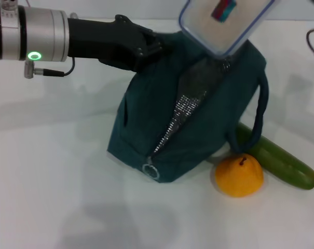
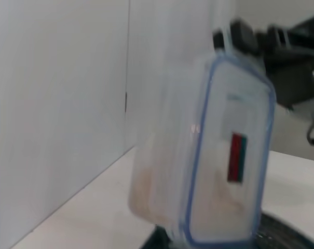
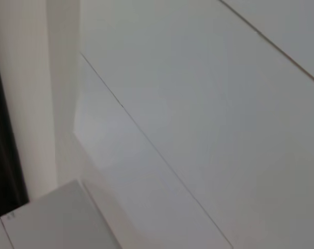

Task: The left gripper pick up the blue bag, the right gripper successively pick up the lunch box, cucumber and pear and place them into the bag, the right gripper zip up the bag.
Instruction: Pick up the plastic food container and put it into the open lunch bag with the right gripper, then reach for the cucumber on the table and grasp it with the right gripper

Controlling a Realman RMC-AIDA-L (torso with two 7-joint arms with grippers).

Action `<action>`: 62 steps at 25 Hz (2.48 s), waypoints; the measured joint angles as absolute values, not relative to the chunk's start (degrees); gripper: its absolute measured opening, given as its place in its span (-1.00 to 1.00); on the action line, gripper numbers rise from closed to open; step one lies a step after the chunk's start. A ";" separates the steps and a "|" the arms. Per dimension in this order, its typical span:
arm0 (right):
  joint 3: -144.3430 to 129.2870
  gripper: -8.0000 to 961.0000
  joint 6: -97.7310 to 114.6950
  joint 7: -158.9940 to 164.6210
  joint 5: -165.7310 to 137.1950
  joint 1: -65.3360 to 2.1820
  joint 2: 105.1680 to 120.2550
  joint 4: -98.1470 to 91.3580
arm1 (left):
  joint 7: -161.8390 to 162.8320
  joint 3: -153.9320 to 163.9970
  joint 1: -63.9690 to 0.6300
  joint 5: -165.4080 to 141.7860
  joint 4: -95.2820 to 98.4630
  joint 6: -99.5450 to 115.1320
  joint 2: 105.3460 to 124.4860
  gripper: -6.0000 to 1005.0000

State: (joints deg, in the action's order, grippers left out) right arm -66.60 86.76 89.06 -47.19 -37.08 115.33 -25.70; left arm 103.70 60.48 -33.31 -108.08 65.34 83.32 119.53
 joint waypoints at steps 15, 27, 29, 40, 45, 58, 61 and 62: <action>-70.53 -0.65 88.34 88.28 -55.75 -30.18 115.11 -31.69 | 103.81 60.57 -33.59 -108.30 64.54 80.63 119.47 -0.90; -70.37 -0.58 84.79 88.72 -67.20 -28.88 114.95 -36.53 | 104.42 60.61 -33.60 -108.30 64.51 80.56 119.54 -0.90; -70.47 -0.57 82.54 89.43 -69.14 -29.16 115.00 -37.35 | 104.42 60.63 -33.60 -108.30 64.51 80.52 119.56 -0.90; -69.34 -0.51 82.70 90.79 -70.99 -29.77 114.63 -40.74 | 104.42 60.80 -33.66 -108.17 64.15 79.88 119.62 -0.90; -64.75 -0.31 86.28 94.61 -72.83 -25.25 112.41 -49.82 | 104.41 60.84 -33.35 -108.22 64.09 79.63 119.61 -0.90; -55.35 0.45 85.31 122.22 -114.27 -18.47 114.85 -71.61 | 104.66 61.81 -35.90 -110.32 60.57 77.98 119.62 -0.90; -56.52 0.45 85.08 124.67 -119.48 -19.69 114.96 -71.94 | 104.76 62.79 -36.97 -110.34 59.73 76.81 119.62 -0.90; -57.40 0.46 84.91 124.88 -120.56 -20.03 115.03 -72.33 | 104.90 63.15 -37.13 -110.35 59.63 76.62 119.62 -0.90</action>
